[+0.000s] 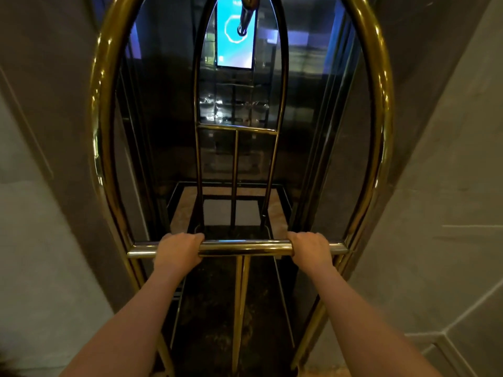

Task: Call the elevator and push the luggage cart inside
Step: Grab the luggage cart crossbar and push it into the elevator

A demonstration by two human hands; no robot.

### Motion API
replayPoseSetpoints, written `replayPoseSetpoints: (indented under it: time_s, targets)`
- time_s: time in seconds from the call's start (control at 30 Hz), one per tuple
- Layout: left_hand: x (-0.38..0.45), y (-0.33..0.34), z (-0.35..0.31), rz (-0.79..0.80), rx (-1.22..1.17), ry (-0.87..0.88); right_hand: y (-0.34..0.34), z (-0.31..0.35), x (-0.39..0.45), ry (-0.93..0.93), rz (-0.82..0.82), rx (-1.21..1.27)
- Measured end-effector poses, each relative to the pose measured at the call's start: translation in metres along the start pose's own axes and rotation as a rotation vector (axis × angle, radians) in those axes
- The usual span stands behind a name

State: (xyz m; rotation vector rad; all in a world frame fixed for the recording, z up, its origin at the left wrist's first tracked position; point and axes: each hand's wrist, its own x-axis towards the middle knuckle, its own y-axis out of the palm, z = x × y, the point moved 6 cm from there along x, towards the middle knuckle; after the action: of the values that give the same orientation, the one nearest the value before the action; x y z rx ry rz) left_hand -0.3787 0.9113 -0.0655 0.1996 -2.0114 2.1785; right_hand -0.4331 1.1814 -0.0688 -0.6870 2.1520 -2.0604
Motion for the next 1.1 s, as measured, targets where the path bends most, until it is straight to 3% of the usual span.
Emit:
replayPoseSetpoints:
  time_s: [0.4,0.7,1.1]
  targets:
    - [0.104,0.024,0.019,-0.073,0.029,-0.019,0.029,-0.02,0.101,0.042,0.007,-0.009]
    - [0.17,0.039,0.029,-0.067,0.07,-0.142,0.049,-0.035,0.173,0.012,-0.028,-0.042]
    - [0.252,0.058,0.037,-0.104,0.037,-0.152,0.069,-0.055,0.252,-0.039,-0.027,0.0]
